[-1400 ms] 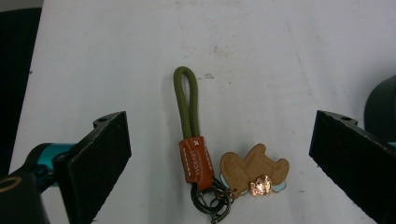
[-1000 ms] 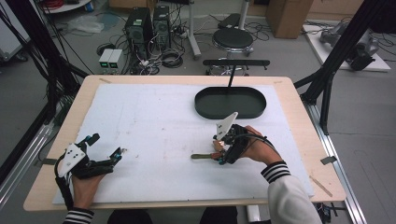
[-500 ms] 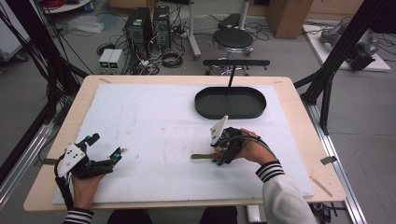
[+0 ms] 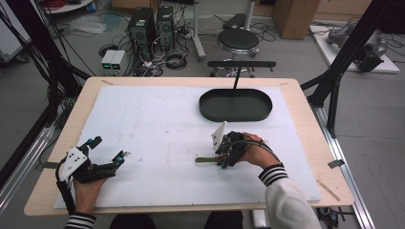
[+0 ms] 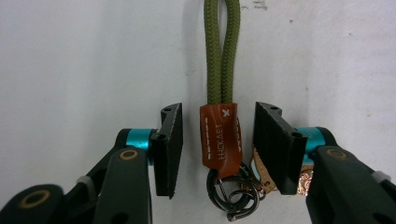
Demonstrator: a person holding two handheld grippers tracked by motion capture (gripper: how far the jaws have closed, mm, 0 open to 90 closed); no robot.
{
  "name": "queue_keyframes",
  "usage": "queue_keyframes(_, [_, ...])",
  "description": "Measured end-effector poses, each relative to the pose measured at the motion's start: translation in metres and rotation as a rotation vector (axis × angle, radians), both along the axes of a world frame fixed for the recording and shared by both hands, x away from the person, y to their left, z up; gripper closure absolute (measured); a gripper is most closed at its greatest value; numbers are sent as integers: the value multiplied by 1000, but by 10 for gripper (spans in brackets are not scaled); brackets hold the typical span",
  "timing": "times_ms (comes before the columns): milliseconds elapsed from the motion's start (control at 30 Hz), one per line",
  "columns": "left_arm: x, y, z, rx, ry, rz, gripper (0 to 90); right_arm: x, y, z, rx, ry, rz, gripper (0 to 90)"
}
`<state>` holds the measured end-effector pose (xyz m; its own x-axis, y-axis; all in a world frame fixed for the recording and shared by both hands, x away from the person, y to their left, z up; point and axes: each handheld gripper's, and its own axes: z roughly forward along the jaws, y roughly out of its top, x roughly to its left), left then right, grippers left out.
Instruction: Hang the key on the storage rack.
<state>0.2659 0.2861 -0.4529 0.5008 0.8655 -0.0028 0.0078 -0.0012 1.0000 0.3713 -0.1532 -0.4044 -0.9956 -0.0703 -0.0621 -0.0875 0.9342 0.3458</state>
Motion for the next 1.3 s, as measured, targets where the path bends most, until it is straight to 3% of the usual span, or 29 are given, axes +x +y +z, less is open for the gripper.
queue_keyframes(200, [0, 0, 0, 0, 0, 0, 17, 0, 3, -3, -34, -1, 21, 586])
queue_keyframes(433, [0, 0, 0, -1, 0, 0, 17, 1, 3, -2, -54, -16, 27, 733])
queue_keyframes(667, [0, 0, 0, -1, -1, 0, 17, 0, 3, -1, -57, -22, 18, 752])
queue_keyframes(933, [0, 0, 0, -2, -1, 0, 17, 3, 1, -1, -35, 15, -11, 758])
queue_keyframes(1033, [0, 0, 0, -3, 0, -2, 17, 5, -1, 2, 4, 22, -30, 759])
queue_keyframes(1067, [0, 0, 0, -4, 0, -1, 17, 7, -4, 6, 50, 21, -45, 758])
queue_keyframes(1133, [0, 0, 0, -5, -1, -1, 17, 8, -6, 7, 77, 27, -40, 758])
queue_keyframes(1167, [0, 1, 0, -5, -1, -2, 17, 9, -9, 10, 116, 30, -50, 758])
queue_keyframes(1267, [0, 1, 0, -7, -2, -2, 17, 11, -12, 12, 151, 20, -47, 758])
queue_keyframes(1300, [0, 1, 0, -7, -2, -2, 17, 12, -16, 16, 177, 21, -81, 759])
